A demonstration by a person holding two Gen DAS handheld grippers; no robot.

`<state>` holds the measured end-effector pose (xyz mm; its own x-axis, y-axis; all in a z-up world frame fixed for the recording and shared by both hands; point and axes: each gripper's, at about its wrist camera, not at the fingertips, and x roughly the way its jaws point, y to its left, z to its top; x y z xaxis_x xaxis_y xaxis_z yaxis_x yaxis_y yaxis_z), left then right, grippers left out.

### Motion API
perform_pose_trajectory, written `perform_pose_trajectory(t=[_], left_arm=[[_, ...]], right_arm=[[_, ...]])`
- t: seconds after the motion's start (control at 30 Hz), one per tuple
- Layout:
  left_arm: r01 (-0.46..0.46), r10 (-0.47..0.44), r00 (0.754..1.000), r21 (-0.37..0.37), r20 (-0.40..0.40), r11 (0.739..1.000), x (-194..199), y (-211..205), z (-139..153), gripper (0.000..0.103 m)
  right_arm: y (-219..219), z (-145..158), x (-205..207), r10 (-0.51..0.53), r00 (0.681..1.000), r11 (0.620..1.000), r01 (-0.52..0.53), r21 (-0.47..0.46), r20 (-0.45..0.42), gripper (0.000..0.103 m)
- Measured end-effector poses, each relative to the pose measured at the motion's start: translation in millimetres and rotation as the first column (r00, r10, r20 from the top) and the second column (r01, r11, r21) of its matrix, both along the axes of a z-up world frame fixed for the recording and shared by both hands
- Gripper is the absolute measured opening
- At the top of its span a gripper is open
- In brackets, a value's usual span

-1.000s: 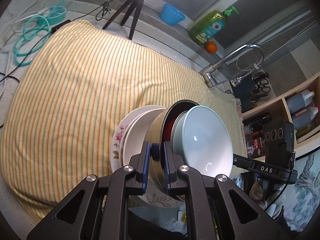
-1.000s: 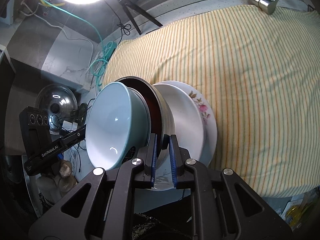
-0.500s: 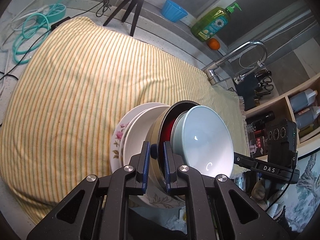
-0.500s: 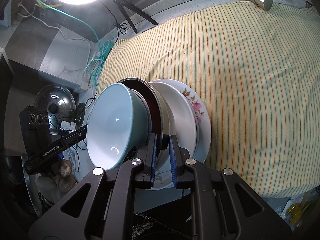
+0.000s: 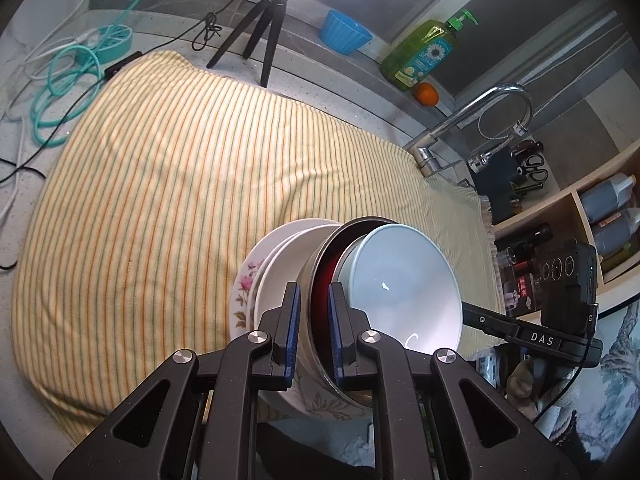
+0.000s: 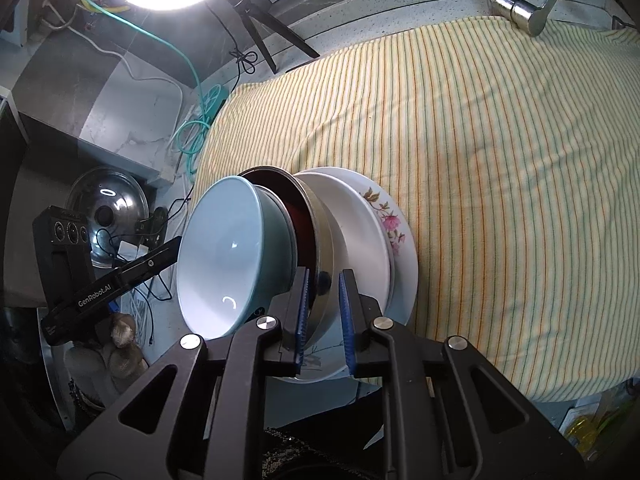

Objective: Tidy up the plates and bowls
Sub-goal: 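Carry the bowl stack onto the plate stack and lower it, then open both grippers and withdraw from the stacked dishes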

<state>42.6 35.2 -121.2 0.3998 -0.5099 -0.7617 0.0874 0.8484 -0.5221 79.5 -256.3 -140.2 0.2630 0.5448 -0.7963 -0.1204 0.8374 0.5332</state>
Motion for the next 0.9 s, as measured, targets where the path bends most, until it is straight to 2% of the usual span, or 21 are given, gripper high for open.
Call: perform_pose_trajectory(t=[0.13,0.2,0.27,0.37,0.47,0.6,0.7,0.8,0.9], left_arm=[[0.000,0.000,1.000,0.015,0.011,1.000,-2.4,1.0,3.1,0.012],[-0.001,0.001,1.000,0.031,0.018,1.000,-4.4,0.9,4.9,0.015],[-0.002,0.001,1.000,0.045,0.025,0.999,-6.8,1.5,6.2,0.017],[-0.009,0.007,0.999,0.066,0.033,0.998,-11.0,3.1,7.1,0.030],[-0.012,0.008,0.999,0.096,0.042,0.995,-15.7,3.7,8.1,0.033],[-0.024,0.011,0.997,0.165,0.076,0.986,-23.0,3.7,11.7,0.047],[-0.033,0.012,0.995,0.214,0.097,0.976,-28.0,4.0,13.6,0.053],[-0.049,0.021,0.993,0.246,0.115,0.968,-33.0,4.0,15.4,0.063],[-0.069,0.033,0.991,0.271,0.133,0.960,-38.1,4.6,18.8,0.067]], right_arm=[[-4.4,2.7,-2.8,-0.013,1.000,1.000,0.013,-0.009,0.013,0.026],[-6.3,3.7,-3.9,-0.019,1.000,1.000,0.019,-0.009,0.019,0.036],[-7.6,5.4,-5.8,-0.024,0.999,1.000,0.024,-0.016,0.030,0.042],[-7.3,7.3,-7.4,-0.027,0.999,0.999,0.029,-0.035,0.045,0.048],[-6.0,9.1,-9.8,-0.025,0.997,0.997,0.029,-0.065,0.070,0.059],[-3.3,11.9,-14.5,-0.011,0.994,0.992,0.025,-0.121,0.112,0.072],[-3.3,14.5,-18.1,-0.011,0.991,0.990,0.029,-0.137,0.136,0.080],[-4.8,17.0,-21.5,-0.017,0.988,0.989,0.039,-0.144,0.152,0.084],[-5.8,20.2,-26.1,-0.022,0.985,0.988,0.047,-0.145,0.170,0.085]])
